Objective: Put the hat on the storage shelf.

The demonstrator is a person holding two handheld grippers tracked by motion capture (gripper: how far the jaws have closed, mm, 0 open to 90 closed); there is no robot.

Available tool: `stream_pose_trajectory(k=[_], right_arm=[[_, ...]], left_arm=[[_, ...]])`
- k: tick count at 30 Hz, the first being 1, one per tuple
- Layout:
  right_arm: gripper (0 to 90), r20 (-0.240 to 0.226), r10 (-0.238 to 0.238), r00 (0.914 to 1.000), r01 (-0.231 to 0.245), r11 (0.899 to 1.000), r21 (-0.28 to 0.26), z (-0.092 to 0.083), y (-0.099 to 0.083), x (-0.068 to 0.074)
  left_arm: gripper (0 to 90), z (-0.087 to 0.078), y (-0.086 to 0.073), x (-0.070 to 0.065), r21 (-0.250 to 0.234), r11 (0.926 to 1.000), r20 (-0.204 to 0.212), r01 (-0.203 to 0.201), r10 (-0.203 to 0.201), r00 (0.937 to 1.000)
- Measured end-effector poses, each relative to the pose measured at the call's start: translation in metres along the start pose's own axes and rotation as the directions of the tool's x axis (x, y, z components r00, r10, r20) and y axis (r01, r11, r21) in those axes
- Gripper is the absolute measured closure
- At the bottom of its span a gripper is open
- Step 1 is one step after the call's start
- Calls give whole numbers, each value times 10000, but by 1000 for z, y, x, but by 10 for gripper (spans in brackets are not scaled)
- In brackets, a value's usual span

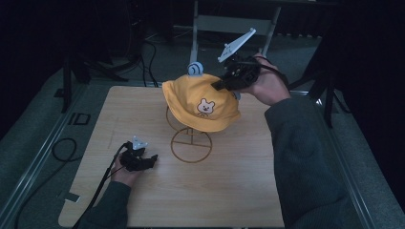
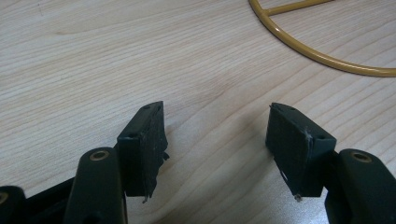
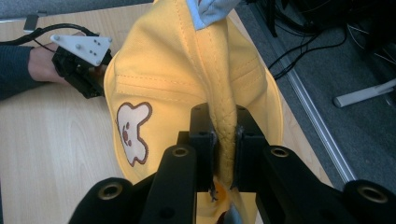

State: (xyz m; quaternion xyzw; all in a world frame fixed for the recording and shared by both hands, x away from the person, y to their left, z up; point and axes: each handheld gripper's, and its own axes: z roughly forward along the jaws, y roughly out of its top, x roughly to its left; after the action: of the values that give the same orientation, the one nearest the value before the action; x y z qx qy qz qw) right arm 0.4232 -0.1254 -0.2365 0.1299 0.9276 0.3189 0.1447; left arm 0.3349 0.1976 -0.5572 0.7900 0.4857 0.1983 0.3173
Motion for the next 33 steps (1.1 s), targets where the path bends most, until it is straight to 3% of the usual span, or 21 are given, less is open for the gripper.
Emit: stream_pose_trajectory(k=[33], right_arm=[[790, 119, 63, 9999, -67, 9996, 272, 45, 21, 10]], left_arm=[[382, 0, 0, 0, -39, 10000, -11, 49, -49, 10000]])
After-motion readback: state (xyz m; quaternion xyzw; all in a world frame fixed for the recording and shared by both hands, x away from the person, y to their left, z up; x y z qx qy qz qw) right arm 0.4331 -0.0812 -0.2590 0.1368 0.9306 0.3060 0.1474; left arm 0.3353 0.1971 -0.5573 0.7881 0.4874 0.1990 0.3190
